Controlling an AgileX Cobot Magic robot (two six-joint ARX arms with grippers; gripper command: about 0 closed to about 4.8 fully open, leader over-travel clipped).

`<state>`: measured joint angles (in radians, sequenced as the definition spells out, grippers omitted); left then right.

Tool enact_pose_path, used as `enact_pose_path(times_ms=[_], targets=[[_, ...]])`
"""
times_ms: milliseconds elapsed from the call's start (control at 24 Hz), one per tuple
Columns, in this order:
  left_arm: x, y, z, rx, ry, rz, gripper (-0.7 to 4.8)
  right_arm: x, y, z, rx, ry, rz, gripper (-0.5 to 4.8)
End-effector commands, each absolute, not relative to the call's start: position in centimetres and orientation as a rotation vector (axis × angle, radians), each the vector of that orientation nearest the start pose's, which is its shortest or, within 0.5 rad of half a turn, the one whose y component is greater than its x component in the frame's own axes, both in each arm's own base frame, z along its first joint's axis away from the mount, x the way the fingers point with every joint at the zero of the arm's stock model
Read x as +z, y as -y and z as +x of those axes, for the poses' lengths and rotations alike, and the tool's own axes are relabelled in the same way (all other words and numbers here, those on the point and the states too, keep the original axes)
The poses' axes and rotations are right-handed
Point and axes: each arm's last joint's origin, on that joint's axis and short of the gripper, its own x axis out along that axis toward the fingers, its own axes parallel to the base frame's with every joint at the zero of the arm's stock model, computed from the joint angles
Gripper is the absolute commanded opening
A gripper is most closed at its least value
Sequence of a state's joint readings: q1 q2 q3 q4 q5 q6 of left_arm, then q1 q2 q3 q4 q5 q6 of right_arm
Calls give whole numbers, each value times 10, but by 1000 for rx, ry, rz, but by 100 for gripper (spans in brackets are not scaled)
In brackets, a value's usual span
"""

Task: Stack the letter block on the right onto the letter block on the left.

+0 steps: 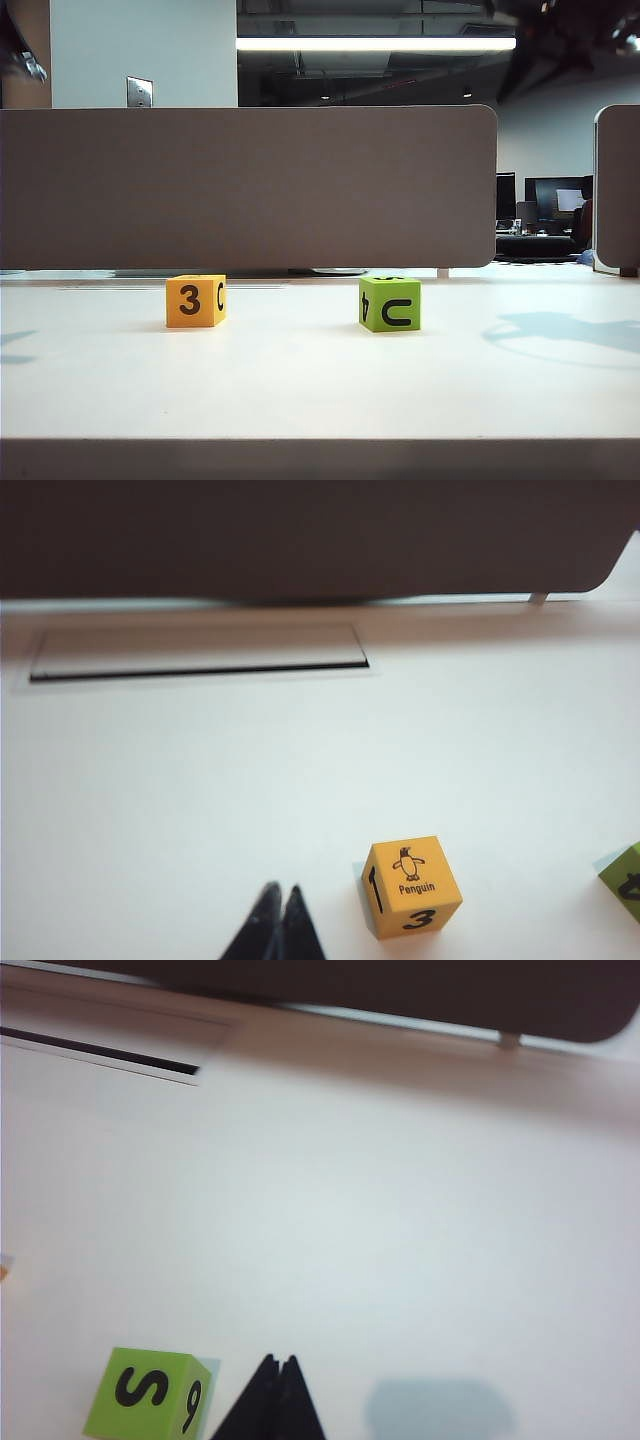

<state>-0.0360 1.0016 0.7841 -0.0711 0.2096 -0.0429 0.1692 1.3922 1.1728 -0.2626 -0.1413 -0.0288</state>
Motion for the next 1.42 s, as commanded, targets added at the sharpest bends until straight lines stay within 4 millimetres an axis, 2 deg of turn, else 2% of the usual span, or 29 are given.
enact_pose_path(times_ms=[42,167,208,291,375,416,500,541,583,624,666,874,999,1207,1249,1374,1416], targets=[[299,15,233,-236,-331,-114,-5,323,-72,314,294,-484,-37,-4],[294,19,245,-234,-365,-110,-5,318,-87,322,305,-503,-58,-4],[294,21,252,-205,-385,-104,-5,313,-100,326,322,-518,-72,-4],[294,21,258,-190,-404,-101,-5,308,-112,328,346,-531,-93,18],[295,24,260,-199,-417,-100,-5,300,-127,329,352,-546,-133,158],[295,25,260,-202,-418,-98,-4,296,-133,330,351,-557,-145,257],[296,27,260,-200,-417,-95,8,288,-143,331,374,-574,-157,388],[295,28,260,-204,-420,-98,52,284,-151,331,392,-580,-164,454],[295,29,260,-206,-425,-97,95,280,-156,331,403,-586,-167,479],[295,29,260,-206,-429,-96,126,276,-160,332,411,-593,-166,479],[294,29,259,-209,-436,-97,133,271,-165,333,415,-605,-158,479],[291,33,257,-279,-484,-107,115,248,-183,346,370,-733,-87,479],[289,35,254,-361,-529,-124,116,244,-188,356,339,-825,-68,479],[292,34,249,-368,-635,-116,114,246,-195,370,295,-920,-88,479],[294,34,248,-371,-649,-106,100,247,-196,372,290,-936,-88,479],[306,34,245,-373,-671,-74,-6,245,-199,376,271,-986,-84,479],[310,34,245,-375,-669,-69,-6,243,-199,377,269,-994,-86,479]])
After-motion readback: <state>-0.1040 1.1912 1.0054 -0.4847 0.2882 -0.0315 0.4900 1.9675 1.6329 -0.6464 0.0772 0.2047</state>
